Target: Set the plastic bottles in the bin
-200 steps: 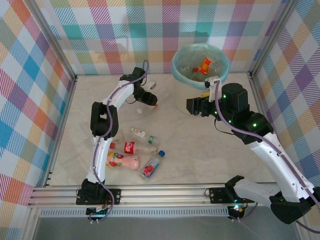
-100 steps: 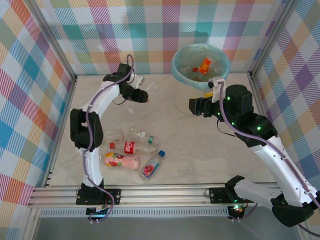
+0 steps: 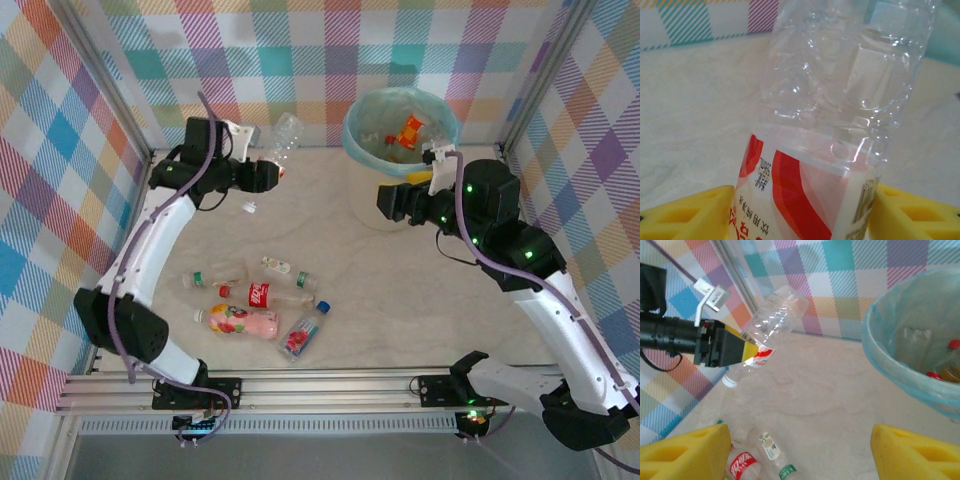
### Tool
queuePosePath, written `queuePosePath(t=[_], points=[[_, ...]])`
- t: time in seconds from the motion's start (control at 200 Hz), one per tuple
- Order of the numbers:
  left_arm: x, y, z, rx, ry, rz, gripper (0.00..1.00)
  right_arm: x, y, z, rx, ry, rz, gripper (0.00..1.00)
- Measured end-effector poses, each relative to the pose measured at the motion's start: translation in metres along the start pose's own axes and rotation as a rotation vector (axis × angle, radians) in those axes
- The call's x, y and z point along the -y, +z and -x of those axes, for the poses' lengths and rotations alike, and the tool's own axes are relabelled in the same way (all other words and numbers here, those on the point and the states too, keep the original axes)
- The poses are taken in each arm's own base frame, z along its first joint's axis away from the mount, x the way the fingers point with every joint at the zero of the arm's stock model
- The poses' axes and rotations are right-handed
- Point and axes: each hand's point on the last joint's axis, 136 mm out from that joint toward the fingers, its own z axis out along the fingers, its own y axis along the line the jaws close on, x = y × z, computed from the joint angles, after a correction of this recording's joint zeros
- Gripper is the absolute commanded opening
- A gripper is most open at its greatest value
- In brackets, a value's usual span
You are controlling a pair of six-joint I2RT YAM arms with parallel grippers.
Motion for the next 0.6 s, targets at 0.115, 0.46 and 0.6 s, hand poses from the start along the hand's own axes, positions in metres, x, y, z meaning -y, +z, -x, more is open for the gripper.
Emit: queuePosePath(t=[0.115,0.46,0.6], points=[[0.026,-0.031,0.008,0.078,0.032,-0.092,0.65,-0.014,0.004,0.014,0.026,0.010,0.070,0.74],[0.119,-0.109,0.000,0.227,0.201,-0.417,0.66,-0.071,0.028,0.058,0.076,0.078,0.390,0.79],[0.137,-0.123,-0.007,0.238,0.236,-0.484,0.66,-0.088,0.039,0.071,0.066,0.117,0.495,0.81]])
